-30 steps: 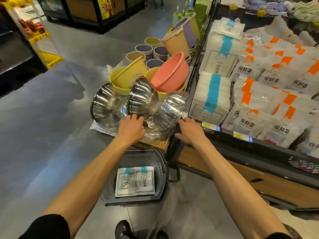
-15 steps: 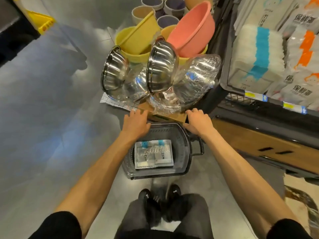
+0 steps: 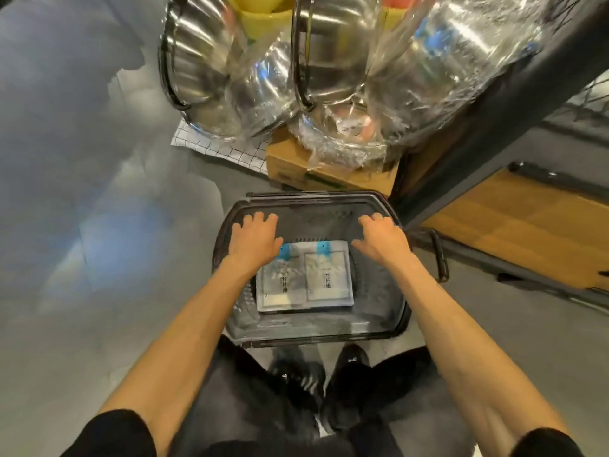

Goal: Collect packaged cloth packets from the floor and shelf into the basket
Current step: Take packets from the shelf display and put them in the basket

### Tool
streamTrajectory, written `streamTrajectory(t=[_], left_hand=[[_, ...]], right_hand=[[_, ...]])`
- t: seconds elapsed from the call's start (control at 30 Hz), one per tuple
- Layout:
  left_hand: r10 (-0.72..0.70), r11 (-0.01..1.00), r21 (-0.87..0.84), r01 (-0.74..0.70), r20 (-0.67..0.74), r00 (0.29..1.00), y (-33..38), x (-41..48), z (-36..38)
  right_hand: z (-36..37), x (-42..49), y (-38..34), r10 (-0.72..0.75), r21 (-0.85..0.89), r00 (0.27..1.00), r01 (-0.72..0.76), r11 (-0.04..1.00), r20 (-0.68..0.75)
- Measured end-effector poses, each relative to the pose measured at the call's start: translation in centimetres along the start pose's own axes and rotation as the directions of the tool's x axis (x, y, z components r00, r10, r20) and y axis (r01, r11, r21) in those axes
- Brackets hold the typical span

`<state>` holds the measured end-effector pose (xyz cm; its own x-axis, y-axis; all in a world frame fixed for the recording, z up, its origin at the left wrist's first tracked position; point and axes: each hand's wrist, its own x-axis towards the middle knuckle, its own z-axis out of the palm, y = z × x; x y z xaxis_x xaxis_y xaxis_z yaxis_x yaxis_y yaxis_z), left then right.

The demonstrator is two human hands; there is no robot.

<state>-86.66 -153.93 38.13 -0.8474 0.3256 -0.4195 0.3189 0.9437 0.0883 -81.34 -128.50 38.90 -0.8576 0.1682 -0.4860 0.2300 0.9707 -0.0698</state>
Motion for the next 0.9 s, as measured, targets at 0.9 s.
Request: streamTrajectory(t=[0.9], left_hand=[[-0.535,0.669,-0.42,0.614,0.301,0.789,-3.9,19.0,36.9]], right_hand=[[33.5,22.8,4.3,0.305,0.235,0.926,-0.355,0.905,0.224]])
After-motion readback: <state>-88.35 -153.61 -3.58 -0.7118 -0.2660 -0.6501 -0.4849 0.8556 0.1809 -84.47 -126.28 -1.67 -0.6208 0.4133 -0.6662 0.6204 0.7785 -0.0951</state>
